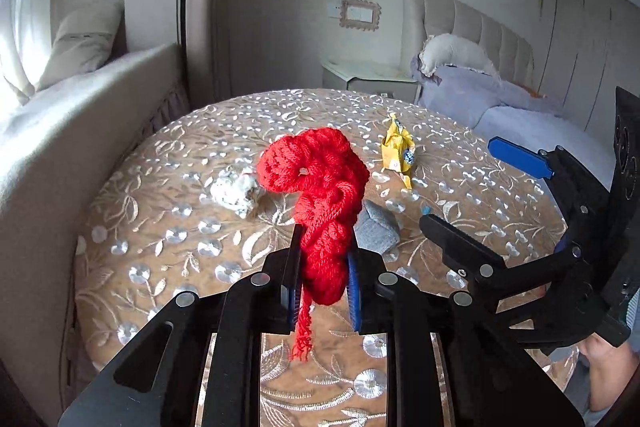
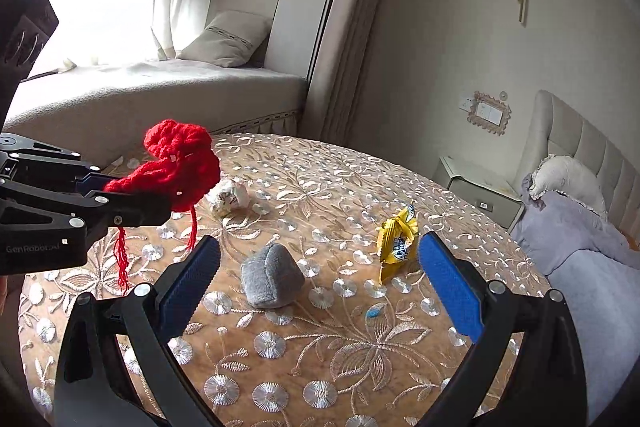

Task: Collect trash
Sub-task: 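Grasp the red knitted pouch with left tool while right tool grasps the grey felt item, then carry the red pouch and grey felt item over the white bin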

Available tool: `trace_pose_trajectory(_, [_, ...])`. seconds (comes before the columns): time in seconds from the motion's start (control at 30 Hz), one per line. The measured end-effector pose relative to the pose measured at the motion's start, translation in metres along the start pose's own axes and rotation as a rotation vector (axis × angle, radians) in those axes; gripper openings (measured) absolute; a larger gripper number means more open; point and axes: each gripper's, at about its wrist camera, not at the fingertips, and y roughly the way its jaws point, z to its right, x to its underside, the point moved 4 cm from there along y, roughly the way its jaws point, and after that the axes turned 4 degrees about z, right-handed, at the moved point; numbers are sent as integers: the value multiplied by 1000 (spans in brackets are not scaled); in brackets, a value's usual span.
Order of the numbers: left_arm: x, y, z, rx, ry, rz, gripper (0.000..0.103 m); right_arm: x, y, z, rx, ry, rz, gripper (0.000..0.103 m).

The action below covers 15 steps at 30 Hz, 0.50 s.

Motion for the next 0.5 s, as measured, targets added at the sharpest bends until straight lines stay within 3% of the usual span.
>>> trace_pose_trajectory(0.1, [-3, 0, -8, -3, 5, 20, 18, 0, 22, -10, -10, -31, -53, 99])
trace_pose_trajectory(0.27, [-3, 2, -19, 10, -9, 32, 18, 18, 63, -28, -57, -72, -239, 95])
trace_pose_trajectory(0.33, [-2, 3, -22, 18, -22, 35, 18, 28, 76, -29, -76, -61, -305, 52])
trace_pose_trajectory(0.37, [-2, 3, -22, 20, -24, 33, 18, 34, 84, -29, -88, -48, -356, 24])
trace_pose_trajectory(0.5, [-2, -2, -24, 7, -18, 50, 18, 31, 77, -28, -95, -21, -351, 13])
